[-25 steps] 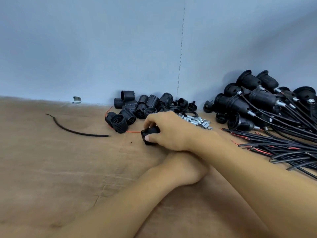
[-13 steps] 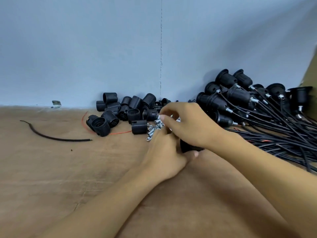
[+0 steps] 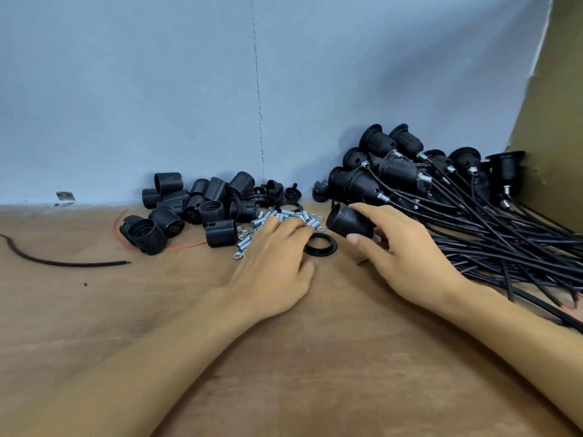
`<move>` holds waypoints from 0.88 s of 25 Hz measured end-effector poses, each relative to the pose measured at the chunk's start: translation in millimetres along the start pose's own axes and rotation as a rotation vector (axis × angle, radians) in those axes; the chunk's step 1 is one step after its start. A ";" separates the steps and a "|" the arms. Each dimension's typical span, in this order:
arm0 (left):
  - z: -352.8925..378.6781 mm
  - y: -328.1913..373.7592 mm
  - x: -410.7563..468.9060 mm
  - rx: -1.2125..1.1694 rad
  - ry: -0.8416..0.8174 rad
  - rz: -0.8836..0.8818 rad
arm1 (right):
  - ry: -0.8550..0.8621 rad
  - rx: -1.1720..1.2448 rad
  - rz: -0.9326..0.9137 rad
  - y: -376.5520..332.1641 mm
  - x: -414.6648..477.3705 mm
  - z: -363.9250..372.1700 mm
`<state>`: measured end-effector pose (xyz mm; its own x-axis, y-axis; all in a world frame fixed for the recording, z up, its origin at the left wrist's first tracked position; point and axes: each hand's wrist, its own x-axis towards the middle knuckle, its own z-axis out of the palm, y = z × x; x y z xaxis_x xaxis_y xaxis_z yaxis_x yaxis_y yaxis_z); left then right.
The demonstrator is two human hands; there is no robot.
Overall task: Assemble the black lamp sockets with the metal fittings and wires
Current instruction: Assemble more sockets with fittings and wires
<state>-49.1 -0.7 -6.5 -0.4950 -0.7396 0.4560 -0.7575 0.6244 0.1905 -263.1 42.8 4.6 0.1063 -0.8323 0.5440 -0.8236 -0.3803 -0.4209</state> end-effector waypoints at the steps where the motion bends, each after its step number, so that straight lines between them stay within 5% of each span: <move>1: 0.2 1.5 6.0 0.038 -0.035 0.033 | -0.006 -0.001 -0.006 1.4 -1.6 1.1; 4: 1.3 7.9 17.7 -0.007 -0.079 -0.023 | -0.055 -0.014 -0.027 4.4 -2.5 3.2; 9: 2.0 10.7 1.4 -0.299 0.102 -0.079 | -0.007 0.064 -0.042 3.4 1.8 3.9; 16: -18.6 13.5 -8.6 -0.974 0.235 -0.569 | -0.095 0.076 -0.091 -9.7 3.5 14.0; 22: -9.2 18.0 -14.1 -1.198 0.209 -0.606 | -0.121 -0.003 -0.130 -5.3 -0.3 14.4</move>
<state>-51.8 23.3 -1.5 -0.0646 -0.9890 0.1331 0.0533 0.1298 0.9901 -250.8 39.3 -3.7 0.2786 -0.8186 0.5023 -0.7998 -0.4873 -0.3505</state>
